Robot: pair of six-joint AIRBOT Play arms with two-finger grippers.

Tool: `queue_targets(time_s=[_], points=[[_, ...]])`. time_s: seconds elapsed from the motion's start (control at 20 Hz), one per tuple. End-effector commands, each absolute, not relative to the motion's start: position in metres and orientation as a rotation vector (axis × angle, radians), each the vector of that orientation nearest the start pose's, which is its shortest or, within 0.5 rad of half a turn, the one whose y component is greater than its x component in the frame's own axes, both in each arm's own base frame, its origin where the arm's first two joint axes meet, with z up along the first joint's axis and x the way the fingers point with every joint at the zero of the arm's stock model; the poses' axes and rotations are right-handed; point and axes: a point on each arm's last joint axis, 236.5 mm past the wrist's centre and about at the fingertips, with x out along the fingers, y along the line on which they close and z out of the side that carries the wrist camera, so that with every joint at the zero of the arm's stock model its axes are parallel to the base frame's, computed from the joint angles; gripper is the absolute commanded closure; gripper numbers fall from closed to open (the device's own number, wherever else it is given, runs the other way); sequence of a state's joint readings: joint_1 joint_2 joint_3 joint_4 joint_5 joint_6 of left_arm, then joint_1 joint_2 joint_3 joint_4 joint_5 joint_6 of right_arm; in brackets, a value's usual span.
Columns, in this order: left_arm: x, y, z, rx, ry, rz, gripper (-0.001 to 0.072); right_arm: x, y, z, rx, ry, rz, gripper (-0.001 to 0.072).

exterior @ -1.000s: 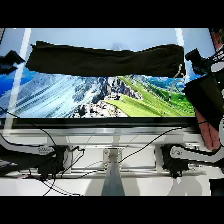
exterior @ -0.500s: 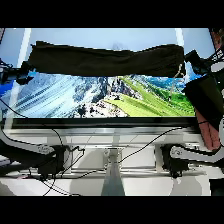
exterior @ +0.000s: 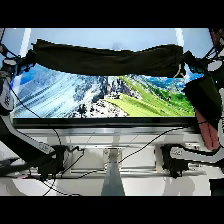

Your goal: Fold the clothes and pants, and hang the long-sleeved shirts on hangers.

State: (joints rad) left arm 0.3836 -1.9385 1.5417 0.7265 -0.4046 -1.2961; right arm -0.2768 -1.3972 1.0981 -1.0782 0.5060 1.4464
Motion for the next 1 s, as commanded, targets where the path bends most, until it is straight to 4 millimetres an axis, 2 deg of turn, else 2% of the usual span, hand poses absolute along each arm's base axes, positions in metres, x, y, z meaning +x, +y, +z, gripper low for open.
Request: queue_targets(time_s=[0.0,0.15,0.3,0.4,0.5,0.65,0.85,0.95], points=[[0.627,0.160,-0.006,-0.658,0.544,0.175,0.0691,0.507,-0.046,0.036,0.435,0.735,-0.058,0.0425],[0.611,0.126,0.057,-0.493,0.555,0.005,0.0692,0.521,0.019,0.071,0.379,0.715,0.087,0.0679],[0.569,0.073,0.126,-0.363,0.592,-0.211,0.0691,0.528,0.100,0.113,0.318,0.653,0.246,0.0680],[0.534,0.039,0.170,-0.308,0.606,-0.326,0.0691,0.525,0.156,0.130,0.285,0.621,0.347,0.0680],[0.500,0.010,0.205,-0.256,0.610,-0.413,0.0691,0.517,0.213,0.128,0.270,0.638,0.445,0.0681],[0.463,-0.012,0.247,-0.193,0.579,-0.472,0.0691,0.497,0.312,0.106,0.303,0.716,0.600,0.0681],[0.424,-0.038,0.286,-0.185,0.539,-0.541,0.0691,0.467,0.432,0.082,0.362,0.799,0.771,0.0681],[0.412,-0.050,0.306,-0.197,0.493,-0.578,0.0691,0.445,0.481,0.073,0.372,0.837,0.852,0.0682]])
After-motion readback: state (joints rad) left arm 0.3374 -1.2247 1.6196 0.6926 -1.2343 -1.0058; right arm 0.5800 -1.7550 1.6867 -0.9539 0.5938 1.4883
